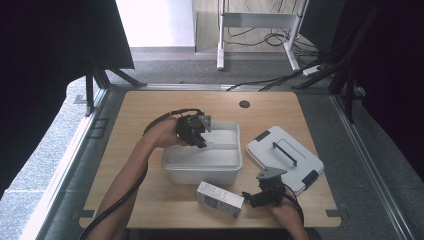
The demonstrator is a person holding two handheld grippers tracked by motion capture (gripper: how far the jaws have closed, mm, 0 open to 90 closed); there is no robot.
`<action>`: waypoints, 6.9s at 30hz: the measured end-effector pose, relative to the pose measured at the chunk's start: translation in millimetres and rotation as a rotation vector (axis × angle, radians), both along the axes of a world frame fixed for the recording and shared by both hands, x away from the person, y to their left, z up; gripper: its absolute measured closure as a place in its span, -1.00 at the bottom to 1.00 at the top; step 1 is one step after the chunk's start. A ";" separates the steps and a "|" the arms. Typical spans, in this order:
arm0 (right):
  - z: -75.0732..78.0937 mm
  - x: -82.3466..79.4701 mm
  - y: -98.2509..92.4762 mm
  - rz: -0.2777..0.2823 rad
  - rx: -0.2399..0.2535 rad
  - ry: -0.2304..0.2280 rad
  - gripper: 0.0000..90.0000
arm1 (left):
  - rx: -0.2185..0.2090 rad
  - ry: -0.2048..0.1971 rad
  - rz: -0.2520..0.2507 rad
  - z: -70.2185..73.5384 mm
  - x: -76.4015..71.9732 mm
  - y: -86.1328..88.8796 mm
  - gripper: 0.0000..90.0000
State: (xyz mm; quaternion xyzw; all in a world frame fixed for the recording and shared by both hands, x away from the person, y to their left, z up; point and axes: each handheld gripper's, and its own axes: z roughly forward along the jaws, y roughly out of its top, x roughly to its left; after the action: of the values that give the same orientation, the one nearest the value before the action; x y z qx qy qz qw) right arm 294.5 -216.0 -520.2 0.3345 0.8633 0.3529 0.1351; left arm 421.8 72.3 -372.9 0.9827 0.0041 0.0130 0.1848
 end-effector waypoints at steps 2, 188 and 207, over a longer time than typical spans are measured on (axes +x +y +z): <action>0.1 0.0 -0.1 0.001 -0.001 0.001 -0.98 | -0.005 0.000 -0.004 0.0 -0.1 0.6 0.97; 38.6 -42.9 -14.3 0.150 0.000 0.072 -0.90 | -0.360 -0.071 0.681 -149.7 -135.5 127.3 -1.00; 82.9 -41.3 79.1 0.393 -0.220 0.158 -0.54 | -0.358 -0.071 0.682 -149.6 -135.6 127.5 -1.00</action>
State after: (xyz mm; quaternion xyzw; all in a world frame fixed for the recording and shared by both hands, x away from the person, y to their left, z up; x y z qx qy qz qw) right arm 253.2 -136.9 -437.4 0.1699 0.9529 0.2492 0.0317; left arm 286.1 199.8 -522.4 0.8760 0.3264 0.1071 0.3385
